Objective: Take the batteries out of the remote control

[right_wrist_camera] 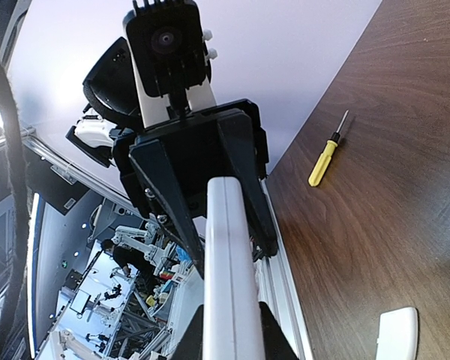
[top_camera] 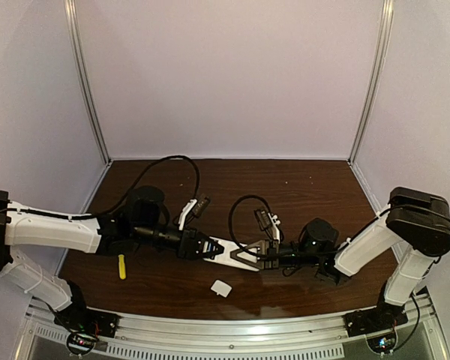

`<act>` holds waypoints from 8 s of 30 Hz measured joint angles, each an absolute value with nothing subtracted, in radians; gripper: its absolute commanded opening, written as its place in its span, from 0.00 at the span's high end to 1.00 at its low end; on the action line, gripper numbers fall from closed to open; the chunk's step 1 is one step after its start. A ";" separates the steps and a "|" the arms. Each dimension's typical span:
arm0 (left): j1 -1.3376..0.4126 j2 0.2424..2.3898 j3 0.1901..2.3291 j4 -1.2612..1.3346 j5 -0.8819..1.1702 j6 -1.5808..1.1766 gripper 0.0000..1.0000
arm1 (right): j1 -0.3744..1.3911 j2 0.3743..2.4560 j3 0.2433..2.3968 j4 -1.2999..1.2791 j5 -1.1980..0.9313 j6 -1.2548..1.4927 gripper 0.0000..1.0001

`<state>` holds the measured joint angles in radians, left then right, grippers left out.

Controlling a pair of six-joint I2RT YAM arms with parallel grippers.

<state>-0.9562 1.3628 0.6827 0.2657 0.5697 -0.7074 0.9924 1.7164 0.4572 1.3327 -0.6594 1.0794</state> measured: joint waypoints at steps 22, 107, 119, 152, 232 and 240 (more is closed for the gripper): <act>-0.959 1.314 0.696 0.260 0.495 -0.685 1.00 | 1.003 1.413 0.443 1.013 -0.301 0.860 0.00; -0.786 1.587 0.810 -0.009 0.079 -0.588 0.03 | 1.303 1.214 0.593 0.408 0.413 0.631 0.00; -0.786 1.282 0.730 -0.260 -0.070 -0.613 0.03 | 1.441 1.113 0.664 0.258 0.531 0.653 0.00; -0.769 1.118 0.674 -0.880 -0.375 -1.061 0.24 | 1.511 1.092 0.828 -0.136 0.792 0.792 0.00; -0.537 1.080 0.577 -0.168 0.086 -0.772 1.00 | 1.510 1.142 0.706 0.263 0.705 0.341 0.00; -0.562 1.103 0.540 0.088 0.205 -0.787 1.00 | 1.486 1.333 0.706 0.439 0.573 0.338 0.00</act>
<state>-0.5625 1.1027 0.5404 0.0875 0.2054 -0.7872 1.4864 1.3327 0.7059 0.4385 0.5732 0.3378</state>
